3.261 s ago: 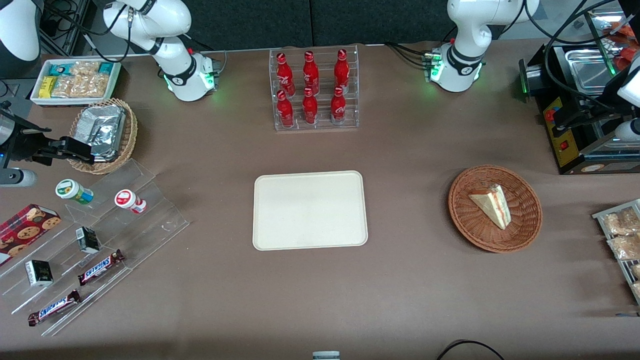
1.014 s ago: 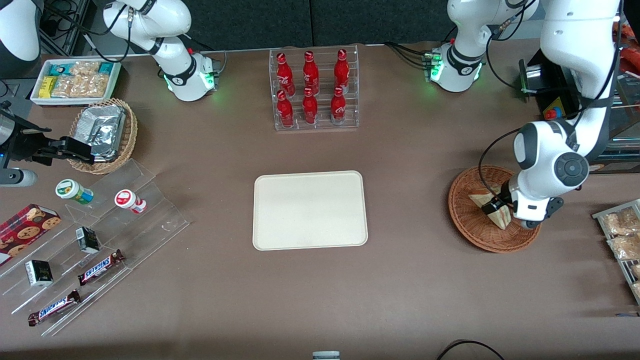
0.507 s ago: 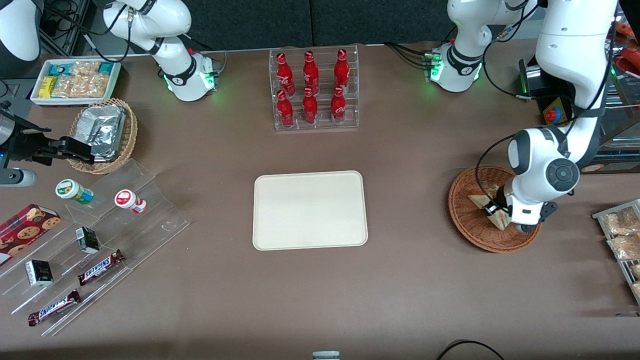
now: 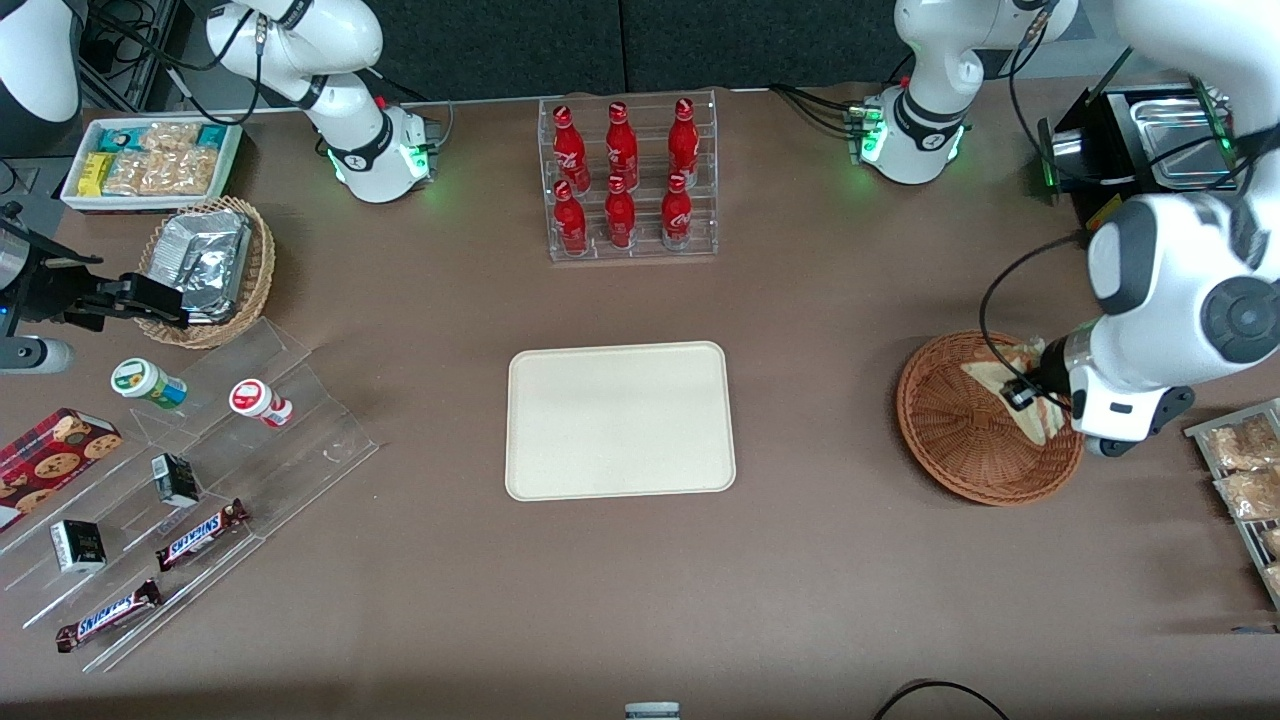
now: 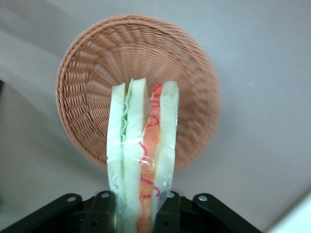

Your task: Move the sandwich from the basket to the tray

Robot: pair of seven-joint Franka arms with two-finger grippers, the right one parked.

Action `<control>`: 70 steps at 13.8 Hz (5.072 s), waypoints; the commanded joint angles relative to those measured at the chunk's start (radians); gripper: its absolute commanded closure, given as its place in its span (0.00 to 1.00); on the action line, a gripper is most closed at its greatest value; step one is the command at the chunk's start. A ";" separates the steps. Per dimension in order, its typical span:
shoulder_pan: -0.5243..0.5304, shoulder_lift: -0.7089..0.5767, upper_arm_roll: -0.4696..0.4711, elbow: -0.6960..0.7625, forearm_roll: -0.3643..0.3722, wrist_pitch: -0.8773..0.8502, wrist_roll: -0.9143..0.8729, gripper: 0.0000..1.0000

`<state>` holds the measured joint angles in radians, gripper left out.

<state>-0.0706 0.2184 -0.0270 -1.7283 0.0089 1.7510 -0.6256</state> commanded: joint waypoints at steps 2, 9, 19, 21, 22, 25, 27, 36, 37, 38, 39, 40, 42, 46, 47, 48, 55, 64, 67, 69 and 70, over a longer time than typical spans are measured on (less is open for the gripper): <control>-0.096 0.039 -0.099 0.177 -0.006 -0.110 -0.169 0.95; -0.400 0.195 -0.119 0.268 -0.004 -0.058 -0.244 0.93; -0.586 0.584 -0.129 0.555 -0.006 0.255 -0.143 0.93; -0.592 0.639 -0.140 0.555 -0.003 0.313 -0.137 0.92; -0.598 0.663 -0.149 0.555 0.003 0.350 -0.113 0.90; -0.621 0.722 -0.143 0.558 0.011 0.413 -0.086 0.90; -0.626 0.734 -0.145 0.552 0.017 0.430 -0.101 0.90; -0.595 0.638 -0.142 0.546 0.008 0.313 -0.221 0.01; -0.566 0.600 -0.143 0.541 0.005 0.245 -0.215 0.01; -0.540 0.564 -0.148 0.533 0.000 0.176 -0.201 0.01; -0.511 0.515 -0.151 0.515 -0.001 0.110 -0.175 0.01; -0.485 0.454 -0.151 0.472 -0.024 0.061 -0.124 0.01; -0.425 0.316 -0.148 0.330 -0.038 0.039 -0.022 0.01; -0.273 0.060 -0.146 0.035 -0.036 0.100 0.171 0.01; -0.235 0.027 -0.146 -0.003 -0.036 0.101 0.231 0.01; -0.189 -0.005 -0.146 -0.049 -0.038 0.101 0.292 0.01; 0.101 -0.217 -0.142 -0.237 -0.041 0.075 0.624 0.01; 0.250 -0.369 -0.131 -0.093 -0.027 -0.139 0.753 0.01; 0.249 -0.361 -0.133 -0.013 -0.027 -0.176 0.751 0.01; 0.247 -0.361 -0.134 0.035 -0.024 -0.223 0.729 0.01; 0.245 -0.358 -0.134 0.059 -0.026 -0.232 0.686 0.01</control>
<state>0.1748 -0.1593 -0.1546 -1.7420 -0.0141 1.5688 0.1095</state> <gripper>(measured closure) 0.004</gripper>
